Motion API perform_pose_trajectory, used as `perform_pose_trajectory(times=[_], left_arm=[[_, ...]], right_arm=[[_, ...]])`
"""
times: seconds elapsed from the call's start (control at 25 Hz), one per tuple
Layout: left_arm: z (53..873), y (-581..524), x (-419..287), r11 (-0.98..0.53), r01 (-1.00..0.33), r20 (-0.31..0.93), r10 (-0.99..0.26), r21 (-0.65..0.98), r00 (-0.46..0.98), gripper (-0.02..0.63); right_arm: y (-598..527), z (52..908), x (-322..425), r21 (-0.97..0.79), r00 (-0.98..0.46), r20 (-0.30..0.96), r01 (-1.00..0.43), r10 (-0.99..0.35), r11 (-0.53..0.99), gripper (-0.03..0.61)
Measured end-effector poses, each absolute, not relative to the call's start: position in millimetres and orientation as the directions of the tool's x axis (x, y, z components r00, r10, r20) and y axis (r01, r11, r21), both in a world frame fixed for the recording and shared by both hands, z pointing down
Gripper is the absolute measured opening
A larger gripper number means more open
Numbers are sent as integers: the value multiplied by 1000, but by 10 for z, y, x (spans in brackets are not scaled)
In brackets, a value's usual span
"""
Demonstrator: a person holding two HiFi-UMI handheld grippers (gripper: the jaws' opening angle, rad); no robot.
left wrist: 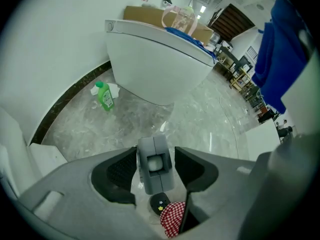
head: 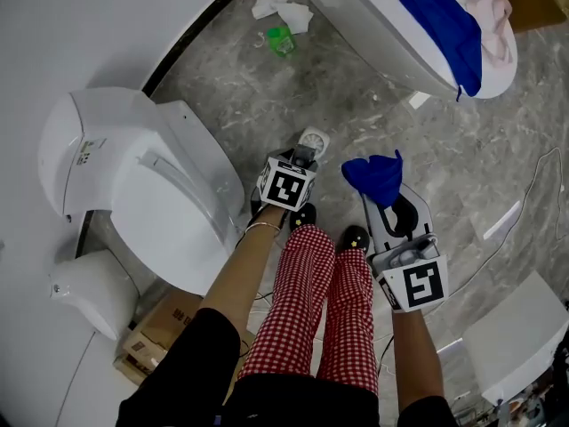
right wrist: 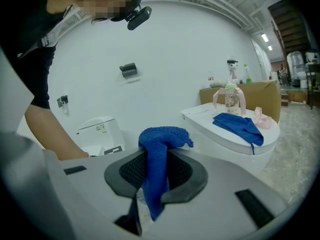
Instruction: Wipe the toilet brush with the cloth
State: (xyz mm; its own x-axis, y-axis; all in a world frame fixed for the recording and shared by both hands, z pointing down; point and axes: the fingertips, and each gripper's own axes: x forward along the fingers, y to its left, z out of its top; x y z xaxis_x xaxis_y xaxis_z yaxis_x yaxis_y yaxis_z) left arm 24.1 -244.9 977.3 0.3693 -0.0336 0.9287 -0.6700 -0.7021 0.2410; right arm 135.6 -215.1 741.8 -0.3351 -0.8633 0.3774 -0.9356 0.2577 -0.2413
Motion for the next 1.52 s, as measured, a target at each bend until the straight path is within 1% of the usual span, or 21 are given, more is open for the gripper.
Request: perform_pose_trajectory(times=[0.72, 1.08, 1.24, 1.52], left_arm=[[10020, -2423, 225, -701, -686, 956, -18, 197, 292, 222], [10139, -2402, 177, -691, -698, 971, 23, 187, 237, 222], [10136, -2433, 177, -686, -705, 970, 5, 179, 242, 222], [10200, -2427, 154, -669, -720, 973, 25, 186, 229, 222]], right_arm=[[-1970, 7455, 1556, -251, -295, 390, -945, -872, 208, 77], [-1842, 7457, 1638, -249, -263, 394, -953, -881, 173, 77], [-1814, 7453, 1646, -250, -245, 388, -956, -889, 155, 77], [-1768, 7470, 1654, -262, -232, 389, -956, -892, 135, 77]])
